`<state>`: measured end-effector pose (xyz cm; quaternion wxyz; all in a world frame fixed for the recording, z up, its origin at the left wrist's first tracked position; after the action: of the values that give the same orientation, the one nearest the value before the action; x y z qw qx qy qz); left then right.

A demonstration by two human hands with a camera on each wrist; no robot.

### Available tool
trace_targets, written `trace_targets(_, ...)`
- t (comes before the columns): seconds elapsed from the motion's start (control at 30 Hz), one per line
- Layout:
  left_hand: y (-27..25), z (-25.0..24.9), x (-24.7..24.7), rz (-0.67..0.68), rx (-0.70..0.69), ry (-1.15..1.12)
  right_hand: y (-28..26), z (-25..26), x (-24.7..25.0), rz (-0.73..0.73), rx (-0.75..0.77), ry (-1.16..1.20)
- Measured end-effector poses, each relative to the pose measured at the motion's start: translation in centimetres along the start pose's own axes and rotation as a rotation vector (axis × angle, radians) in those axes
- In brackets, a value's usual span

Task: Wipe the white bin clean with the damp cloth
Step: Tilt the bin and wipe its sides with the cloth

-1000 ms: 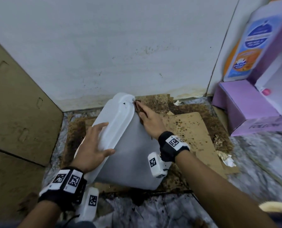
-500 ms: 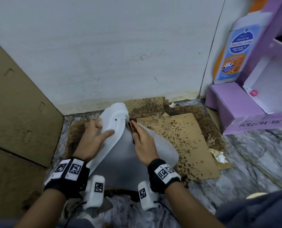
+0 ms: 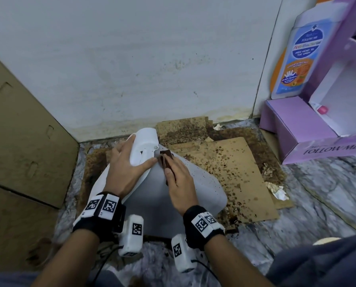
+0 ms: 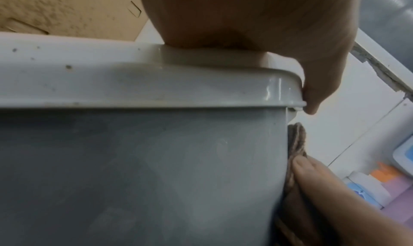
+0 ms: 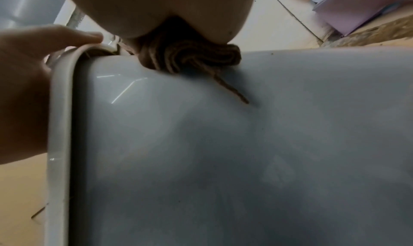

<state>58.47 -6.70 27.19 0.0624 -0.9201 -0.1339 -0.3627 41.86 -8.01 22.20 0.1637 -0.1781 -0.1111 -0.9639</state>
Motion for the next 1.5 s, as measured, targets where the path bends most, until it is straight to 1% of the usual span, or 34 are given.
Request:
trace_targets(0.1,0.4,-0.4,0.0,0.06,-0.046,-0.039,0.5,-0.4,0.9,-0.094,-0.002,0.012)
trace_targets(0.23,0.6,-0.8,0.1,0.168,-0.055,-0.061,0.7,-0.2,2.7,-0.238,-0.017,0.15)
trace_targets(0.27,0.6,-1.0,0.0,0.2,-0.062,-0.046,0.9,0.4,3.2,-0.263,0.01,0.165)
trace_targets(0.33,0.5,-1.5,-0.4,0.269,-0.069,-0.007,1.4,2.5,3.7,-0.283,0.119,0.115)
trace_targets(0.43,0.6,-1.6,-0.7,0.315,-0.063,0.009,2.3,5.3,3.5,-0.248,0.256,-0.032)
trace_targets(0.57,0.7,-1.0,-0.6,0.284,-0.039,-0.015,2.4,7.4,4.1,-0.238,0.388,-0.161)
trace_targets(0.63,0.9,-0.9,-0.7,0.271,-0.03,-0.022,2.6,8.2,3.6,-0.18,0.438,-0.259)
trace_targets(0.7,1.2,-0.7,-0.9,0.275,-0.031,-0.005,3.1,8.5,2.8,-0.094,0.424,-0.376)
trace_targets(0.83,1.5,0.3,-1.6,0.3,-0.013,0.065,4.0,8.8,1.5,0.063,0.322,-0.601)
trace_targets(0.97,1.6,0.6,-1.9,0.297,-0.022,0.101,4.1,9.4,0.7,0.13,0.302,-0.753)
trace_targets(1.07,1.3,0.4,-1.8,0.284,-0.018,0.083,4.2,9.8,0.4,0.161,0.307,-0.841)
trace_targets(1.13,1.0,0.3,-1.7,0.287,-0.003,0.086,4.5,10.2,0.6,0.204,0.268,-0.871)
trace_targets(1.2,0.8,0.2,-1.7,0.308,0.011,0.09,4.8,10.5,0.7,0.257,0.257,-0.845)
trace_targets(1.23,0.6,0.2,-1.8,0.323,0.02,0.093,4.9,10.6,0.8,0.283,0.264,-0.771)
trace_targets(1.27,0.5,0.2,-1.8,0.336,0.028,0.095,5.0,10.5,1.1,0.308,0.259,-0.654)
trace_targets(1.3,0.4,0.2,-1.8,0.345,0.034,0.1,5.1,10.3,1.7,0.303,0.244,-0.516)
trace_targets(1.33,0.4,0.1,-1.9,0.349,0.039,0.108,5.3,10.1,2.7,0.258,0.228,-0.388)
trace_targets(1.4,0.5,-0.1,-2.1,0.353,0.049,0.129,5.7,9.7,5.6,0.079,0.203,-0.248)
trace_targets(1.43,0.5,-0.2,-2.2,0.357,0.055,0.134,5.8,9.6,6.8,0.008,0.199,-0.238)
trace_targets(1.47,0.5,-0.3,-2.3,0.363,0.059,0.137,6.0,9.6,7.4,-0.023,0.203,-0.245)
trace_targets(1.5,0.5,-0.5,-2.4,0.366,0.062,0.14,6.0,9.9,7.4,-0.012,0.223,-0.264)
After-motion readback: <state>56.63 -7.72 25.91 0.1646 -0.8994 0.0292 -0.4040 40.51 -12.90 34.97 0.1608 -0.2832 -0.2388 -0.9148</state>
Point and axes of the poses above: each hand's wrist, its own y-axis towards the middle knuckle, its own x-axis out of the back of the hand, z = x × y, the point moved 8 cm from there along y, towards the middle knuckle, and after that the axes turned 5 degrees about z, right-handed, at the moved point
